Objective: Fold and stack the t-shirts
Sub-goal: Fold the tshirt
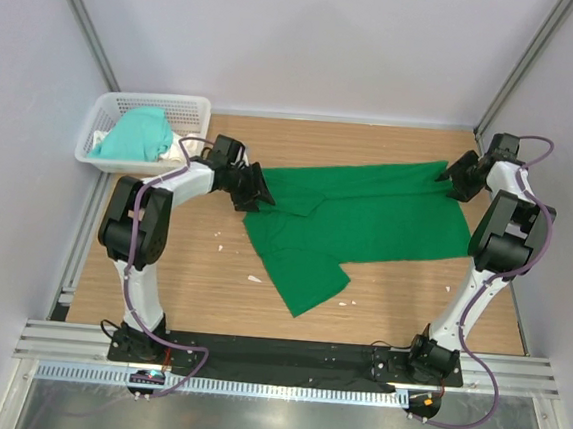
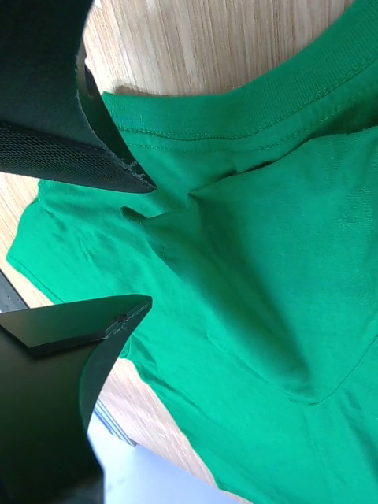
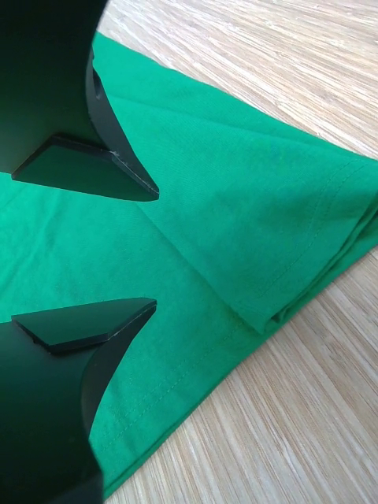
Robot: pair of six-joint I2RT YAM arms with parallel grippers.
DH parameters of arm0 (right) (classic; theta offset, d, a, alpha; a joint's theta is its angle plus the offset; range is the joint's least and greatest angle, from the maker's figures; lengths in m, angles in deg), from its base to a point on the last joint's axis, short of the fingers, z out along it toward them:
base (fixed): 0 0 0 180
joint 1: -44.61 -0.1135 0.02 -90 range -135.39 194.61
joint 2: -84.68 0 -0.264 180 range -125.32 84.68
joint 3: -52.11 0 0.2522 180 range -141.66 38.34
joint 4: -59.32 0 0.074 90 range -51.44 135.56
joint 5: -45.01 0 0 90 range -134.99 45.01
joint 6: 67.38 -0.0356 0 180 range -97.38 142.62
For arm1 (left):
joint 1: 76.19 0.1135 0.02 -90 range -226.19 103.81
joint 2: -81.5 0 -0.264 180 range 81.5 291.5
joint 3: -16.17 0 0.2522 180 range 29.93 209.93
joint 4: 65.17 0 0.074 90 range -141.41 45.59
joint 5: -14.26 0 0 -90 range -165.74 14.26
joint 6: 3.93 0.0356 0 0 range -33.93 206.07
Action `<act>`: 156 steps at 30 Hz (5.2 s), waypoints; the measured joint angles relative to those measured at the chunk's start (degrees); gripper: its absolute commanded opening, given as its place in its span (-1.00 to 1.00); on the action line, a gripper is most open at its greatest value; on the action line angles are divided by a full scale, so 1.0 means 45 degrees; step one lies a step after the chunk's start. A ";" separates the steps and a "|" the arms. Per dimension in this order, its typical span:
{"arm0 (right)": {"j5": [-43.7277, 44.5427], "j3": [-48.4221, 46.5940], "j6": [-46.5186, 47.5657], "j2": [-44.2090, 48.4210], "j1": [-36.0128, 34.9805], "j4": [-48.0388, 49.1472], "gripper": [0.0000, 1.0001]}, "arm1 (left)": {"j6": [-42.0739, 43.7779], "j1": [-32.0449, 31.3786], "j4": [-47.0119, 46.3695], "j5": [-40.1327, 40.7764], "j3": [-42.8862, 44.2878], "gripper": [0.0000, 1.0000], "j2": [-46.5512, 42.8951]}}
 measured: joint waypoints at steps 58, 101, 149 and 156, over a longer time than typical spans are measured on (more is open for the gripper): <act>0.0753 -0.1355 -0.2132 -0.1953 0.0175 0.0962 -0.97 | -0.0719 -0.0005 0.0097 -0.0539 0.1885 -1.00 -0.0233; -0.2035 -0.2161 -0.6368 -0.3099 0.0185 0.7048 -0.97 | -0.3050 0.1603 -0.3070 -0.1967 0.5255 -1.00 0.2671; -0.1957 -0.0442 -0.3079 -0.1758 0.0631 0.2336 -0.97 | -0.3716 0.1593 -0.0544 -0.1554 0.1054 -1.00 0.0554; -0.1928 -0.0442 -0.3070 -0.1734 0.0631 0.2317 -0.97 | -0.3667 0.1593 -0.0471 -0.1404 0.0879 -1.00 0.0554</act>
